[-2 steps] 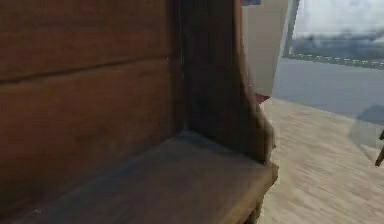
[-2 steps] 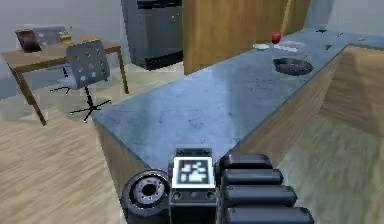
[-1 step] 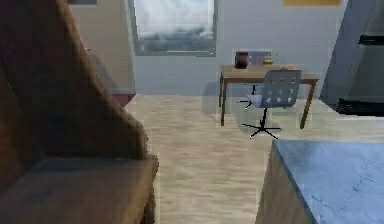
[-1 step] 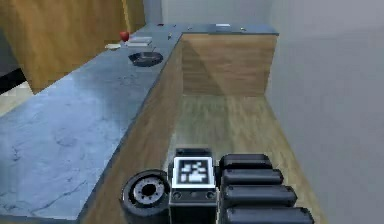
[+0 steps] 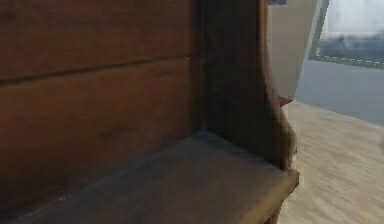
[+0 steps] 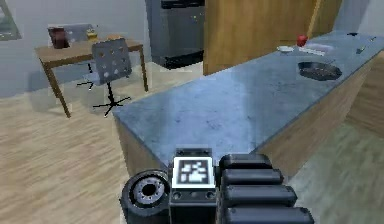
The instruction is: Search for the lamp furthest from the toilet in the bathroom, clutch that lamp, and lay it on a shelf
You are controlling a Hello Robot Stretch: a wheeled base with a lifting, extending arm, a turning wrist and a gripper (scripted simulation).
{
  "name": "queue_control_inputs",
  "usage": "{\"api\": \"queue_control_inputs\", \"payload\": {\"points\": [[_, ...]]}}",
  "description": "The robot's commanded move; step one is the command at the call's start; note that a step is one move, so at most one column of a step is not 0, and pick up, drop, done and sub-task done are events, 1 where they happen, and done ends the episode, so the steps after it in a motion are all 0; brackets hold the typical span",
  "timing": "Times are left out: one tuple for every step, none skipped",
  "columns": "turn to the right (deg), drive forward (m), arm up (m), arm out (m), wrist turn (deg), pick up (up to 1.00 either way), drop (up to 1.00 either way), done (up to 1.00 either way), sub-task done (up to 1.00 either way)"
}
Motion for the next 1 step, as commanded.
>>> {"api": "queue_control_inputs", "payload": {"points": [[-45.0,0.0,0.0,0.0,0.0,0.0,0.0,0.0,0.0]]}}
